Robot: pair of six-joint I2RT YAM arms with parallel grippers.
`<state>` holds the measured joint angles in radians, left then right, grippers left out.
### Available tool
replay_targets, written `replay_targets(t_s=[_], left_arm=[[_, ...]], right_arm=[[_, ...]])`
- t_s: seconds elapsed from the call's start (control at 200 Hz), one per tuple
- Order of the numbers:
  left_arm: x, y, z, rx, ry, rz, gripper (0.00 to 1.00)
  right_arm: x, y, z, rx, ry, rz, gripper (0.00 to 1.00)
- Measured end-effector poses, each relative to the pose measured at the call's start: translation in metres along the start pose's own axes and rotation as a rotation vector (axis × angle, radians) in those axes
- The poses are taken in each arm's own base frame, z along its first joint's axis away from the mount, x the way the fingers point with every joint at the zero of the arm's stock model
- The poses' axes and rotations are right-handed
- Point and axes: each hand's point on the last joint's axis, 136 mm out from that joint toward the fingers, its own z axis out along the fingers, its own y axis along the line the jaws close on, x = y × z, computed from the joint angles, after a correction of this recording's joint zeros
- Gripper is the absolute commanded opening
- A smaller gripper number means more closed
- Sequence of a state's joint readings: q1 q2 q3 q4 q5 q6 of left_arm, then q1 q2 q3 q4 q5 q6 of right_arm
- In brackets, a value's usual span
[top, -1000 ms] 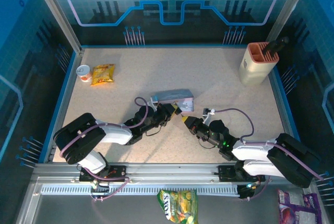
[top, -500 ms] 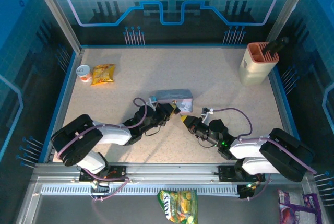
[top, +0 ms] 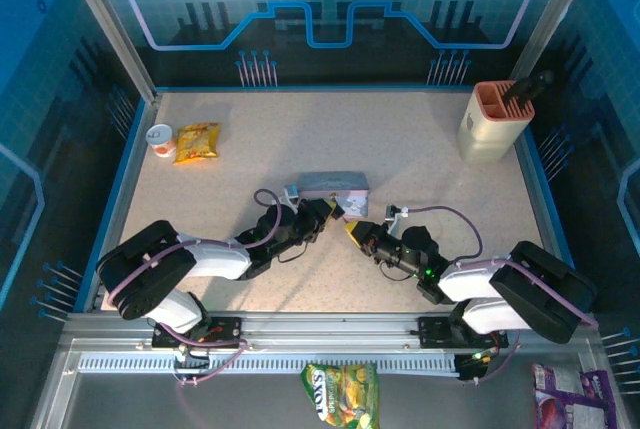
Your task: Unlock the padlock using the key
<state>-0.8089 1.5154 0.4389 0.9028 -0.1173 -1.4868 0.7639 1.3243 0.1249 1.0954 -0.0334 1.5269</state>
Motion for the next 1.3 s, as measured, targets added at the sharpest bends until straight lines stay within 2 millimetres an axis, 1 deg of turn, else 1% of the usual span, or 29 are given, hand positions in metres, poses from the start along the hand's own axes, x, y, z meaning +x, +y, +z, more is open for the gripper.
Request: replay_targets(t_s=[0.47, 0.8, 1.295], left_arm=[[0.0, -0.002, 0.0, 0.023, 0.001, 0.003, 0.04], [0.001, -0.001, 0.0, 0.024, 0.006, 0.003, 0.03], [0.0, 0.004, -0.001, 0.009, -0.003, 0.023, 0.02]], right_arm=[[-0.003, 0.002, -0.001, -0.013, 0.031, 0.017, 0.0], [-0.006, -0.002, -0.002, -0.009, 0.052, 0.001, 0.0], [-0.003, -0.009, 0.004, -0.012, 0.084, -0.009, 0.0]])
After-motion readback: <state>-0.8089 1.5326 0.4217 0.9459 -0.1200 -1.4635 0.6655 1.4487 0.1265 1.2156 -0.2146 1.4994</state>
